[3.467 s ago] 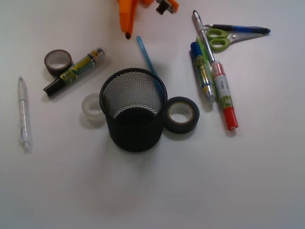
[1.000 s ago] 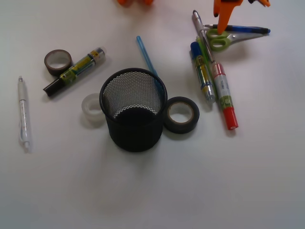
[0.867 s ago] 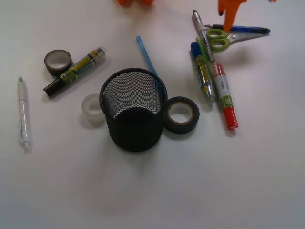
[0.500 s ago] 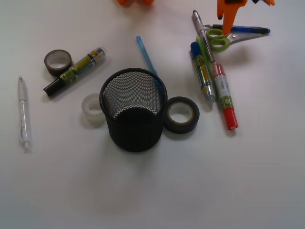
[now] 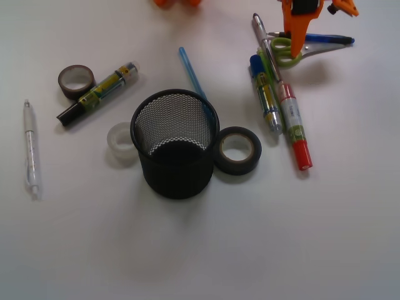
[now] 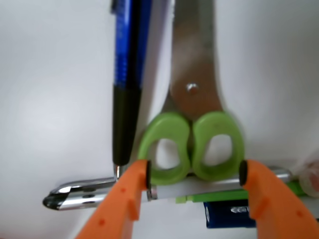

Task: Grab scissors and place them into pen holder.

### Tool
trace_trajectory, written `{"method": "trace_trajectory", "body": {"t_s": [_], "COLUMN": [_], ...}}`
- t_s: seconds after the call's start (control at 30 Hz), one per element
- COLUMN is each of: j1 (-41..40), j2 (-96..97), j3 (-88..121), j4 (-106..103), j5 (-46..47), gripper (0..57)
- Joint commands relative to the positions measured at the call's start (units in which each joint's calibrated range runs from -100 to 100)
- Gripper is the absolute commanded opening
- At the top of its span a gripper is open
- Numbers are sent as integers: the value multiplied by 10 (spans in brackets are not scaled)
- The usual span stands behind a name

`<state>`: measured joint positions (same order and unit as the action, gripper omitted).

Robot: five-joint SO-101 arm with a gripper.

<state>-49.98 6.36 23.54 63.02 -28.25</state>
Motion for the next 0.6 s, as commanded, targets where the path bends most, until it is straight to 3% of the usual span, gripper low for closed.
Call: {"method": "trace_trajectory", "body": {"t_s": [0.0, 0.57], "j1": [3, 2], "j2": [0, 52], "j3": [6, 9], "j4": [-3, -41], "j5": [-1, -8], "gripper": [202, 195]}}
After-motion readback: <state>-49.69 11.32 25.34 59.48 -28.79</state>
